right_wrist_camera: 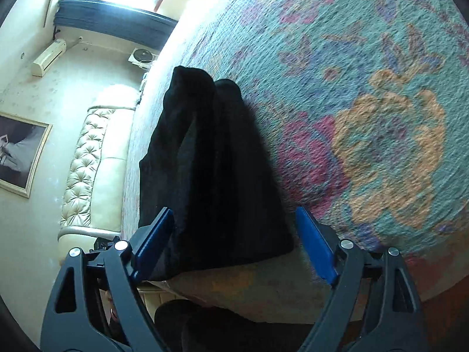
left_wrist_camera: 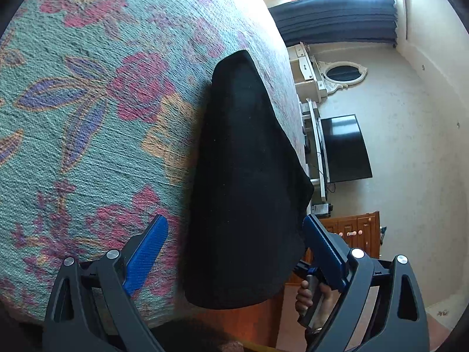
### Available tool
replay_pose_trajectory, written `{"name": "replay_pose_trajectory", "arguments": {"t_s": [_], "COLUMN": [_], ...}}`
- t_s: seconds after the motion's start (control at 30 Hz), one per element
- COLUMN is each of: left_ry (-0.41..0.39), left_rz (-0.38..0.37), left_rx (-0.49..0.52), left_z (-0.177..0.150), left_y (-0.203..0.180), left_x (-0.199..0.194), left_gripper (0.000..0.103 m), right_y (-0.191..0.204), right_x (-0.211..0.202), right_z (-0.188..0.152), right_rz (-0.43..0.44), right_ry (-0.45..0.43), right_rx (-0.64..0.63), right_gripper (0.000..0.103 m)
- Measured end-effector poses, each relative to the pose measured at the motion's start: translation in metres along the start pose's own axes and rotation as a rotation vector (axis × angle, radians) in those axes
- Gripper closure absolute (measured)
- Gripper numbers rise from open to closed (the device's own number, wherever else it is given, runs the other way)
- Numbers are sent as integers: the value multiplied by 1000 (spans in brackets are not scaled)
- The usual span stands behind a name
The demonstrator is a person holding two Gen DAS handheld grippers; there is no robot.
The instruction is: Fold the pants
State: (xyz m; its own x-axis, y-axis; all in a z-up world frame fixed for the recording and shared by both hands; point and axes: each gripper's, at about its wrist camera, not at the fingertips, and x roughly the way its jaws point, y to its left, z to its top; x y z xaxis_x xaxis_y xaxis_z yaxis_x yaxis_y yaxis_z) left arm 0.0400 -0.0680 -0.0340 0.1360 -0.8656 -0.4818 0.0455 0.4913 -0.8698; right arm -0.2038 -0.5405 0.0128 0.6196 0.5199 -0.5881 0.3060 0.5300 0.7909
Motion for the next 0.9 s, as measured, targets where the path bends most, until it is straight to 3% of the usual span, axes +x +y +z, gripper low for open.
{"name": "replay_pose_trajectory", "arguments": {"t_s": [0.27, 0.33, 0.4, 0.5, 0.6, 0.67, 0.7, 0.73, 0.9], "left_ry": [33, 39, 42, 72, 125, 162, 178, 183, 178], "left_rz": [-30, -34, -42, -67, -55, -2, 71, 88, 17], "left_rx": [46, 49, 44, 46, 66, 109, 140, 151, 96], "left_z": [-3, -3, -3, -3, -3, -5, -7, -8, -6], "left_y": [-8, -8, -7, -8, -8, -12, -13, -11, -1], "left_x": [23, 27, 28, 31, 35, 38, 41, 43, 40], "left_gripper": [11, 11, 11, 11, 11, 22, 43, 45, 62], "right_y": [10, 7, 1, -4, -8, -10, -10, -11, -9], "right_x": [12, 12, 9, 6, 5, 4, 4, 4, 7], "right_z": [-1, 0, 0, 0, -1, -1, -1, -1, -3], "right_rz": [5, -5, -22, -19, -14, -12, -13, -11, 2], "right_ry": [17, 16, 13, 8, 12, 10, 10, 11, 6], "right_rx": [-45, -46, -58, -58, -60, -60, -61, -64, -75], "right_gripper": [14, 18, 32, 44, 45, 45, 45, 45, 45]}}
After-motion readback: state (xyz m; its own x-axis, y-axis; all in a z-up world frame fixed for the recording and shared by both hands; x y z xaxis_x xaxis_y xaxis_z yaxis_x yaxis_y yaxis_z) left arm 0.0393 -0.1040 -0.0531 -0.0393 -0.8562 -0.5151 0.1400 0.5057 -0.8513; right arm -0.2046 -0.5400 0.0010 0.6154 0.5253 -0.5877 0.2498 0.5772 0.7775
